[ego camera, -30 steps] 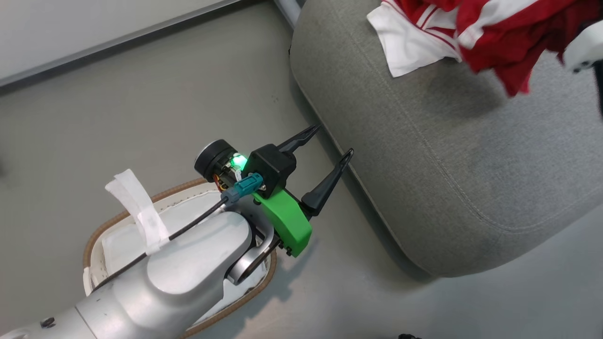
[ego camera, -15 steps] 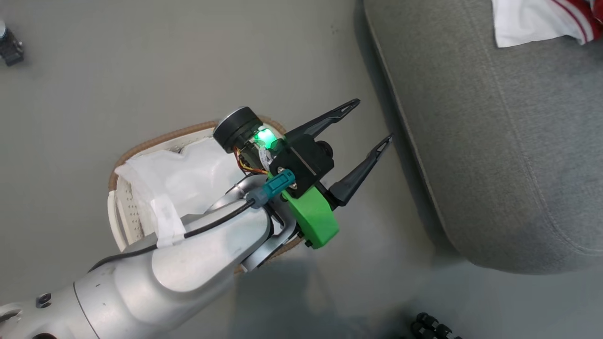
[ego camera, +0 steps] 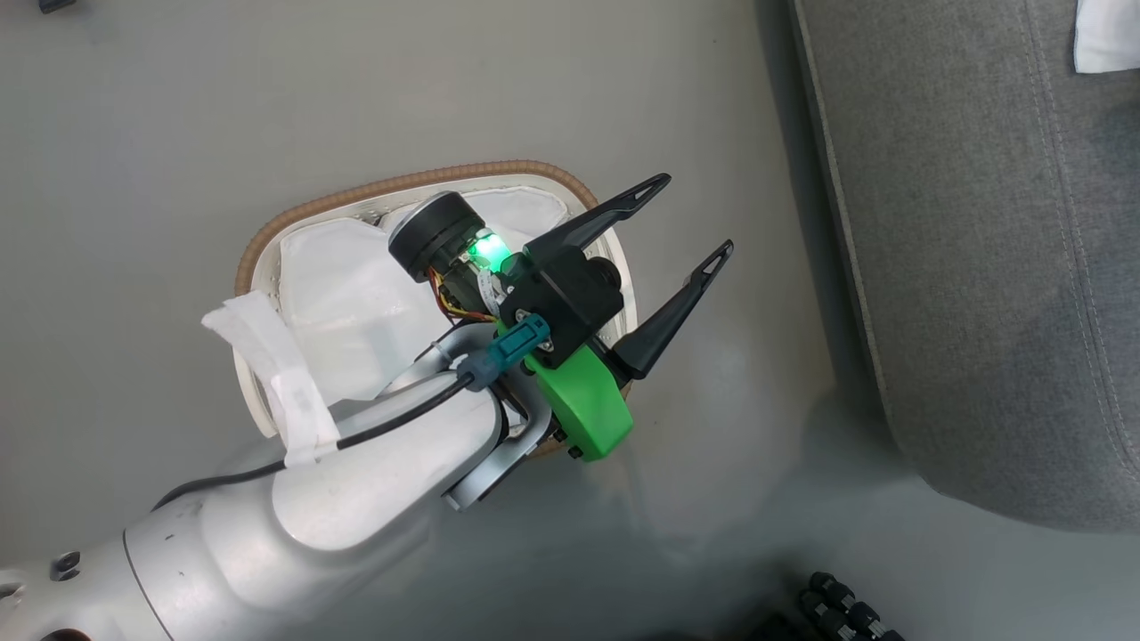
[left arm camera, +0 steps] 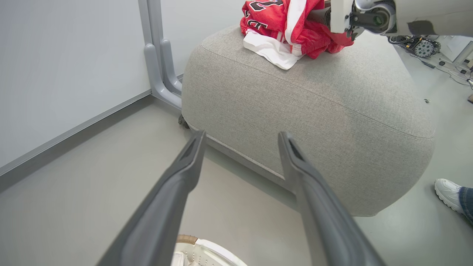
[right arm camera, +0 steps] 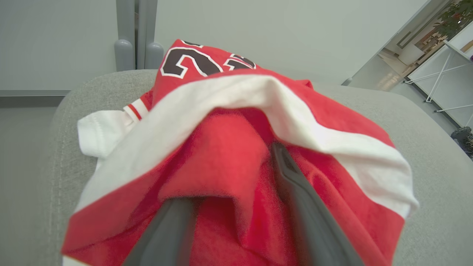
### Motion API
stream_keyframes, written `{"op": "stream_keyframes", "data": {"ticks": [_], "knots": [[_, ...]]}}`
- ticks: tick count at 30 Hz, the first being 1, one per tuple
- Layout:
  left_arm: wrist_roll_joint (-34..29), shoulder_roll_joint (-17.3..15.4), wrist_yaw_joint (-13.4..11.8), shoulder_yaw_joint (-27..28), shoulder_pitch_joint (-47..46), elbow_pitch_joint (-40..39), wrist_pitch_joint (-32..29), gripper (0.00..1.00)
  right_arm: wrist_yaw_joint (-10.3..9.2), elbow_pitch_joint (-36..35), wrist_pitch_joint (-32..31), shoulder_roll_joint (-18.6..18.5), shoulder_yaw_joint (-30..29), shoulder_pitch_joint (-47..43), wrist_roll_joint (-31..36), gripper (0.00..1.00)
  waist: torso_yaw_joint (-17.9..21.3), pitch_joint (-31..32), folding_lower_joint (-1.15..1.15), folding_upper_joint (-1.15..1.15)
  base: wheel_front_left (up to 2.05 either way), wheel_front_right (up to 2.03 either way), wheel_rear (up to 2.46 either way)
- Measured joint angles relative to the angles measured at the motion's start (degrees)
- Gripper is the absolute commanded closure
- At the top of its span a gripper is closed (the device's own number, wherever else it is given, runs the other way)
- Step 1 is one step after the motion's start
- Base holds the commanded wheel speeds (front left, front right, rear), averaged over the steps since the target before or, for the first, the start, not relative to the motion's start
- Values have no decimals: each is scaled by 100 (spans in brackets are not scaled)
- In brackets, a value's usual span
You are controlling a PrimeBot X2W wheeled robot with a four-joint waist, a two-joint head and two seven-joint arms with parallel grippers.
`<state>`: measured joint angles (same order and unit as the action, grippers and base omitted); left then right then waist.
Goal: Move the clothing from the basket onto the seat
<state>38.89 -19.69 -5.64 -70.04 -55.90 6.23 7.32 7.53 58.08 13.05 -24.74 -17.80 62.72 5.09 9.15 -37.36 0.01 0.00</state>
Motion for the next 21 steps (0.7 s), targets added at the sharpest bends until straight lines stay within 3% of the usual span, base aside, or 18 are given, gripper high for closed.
{"op": "stream_keyframes", "data": {"ticks": [9, 21], "knots": [[77, -80, -49, 45, 17, 59, 36, 0, 0, -201, 183, 198, 187, -276, 65, 0, 199, 159, -1, 0, 0, 0, 0], [355, -119, -90, 179, 258, 242, 269, 0, 0, -1593, 197, 510, 619, -1644, -388, 0, 437, 696, -1, 0, 0, 0, 0]]}}
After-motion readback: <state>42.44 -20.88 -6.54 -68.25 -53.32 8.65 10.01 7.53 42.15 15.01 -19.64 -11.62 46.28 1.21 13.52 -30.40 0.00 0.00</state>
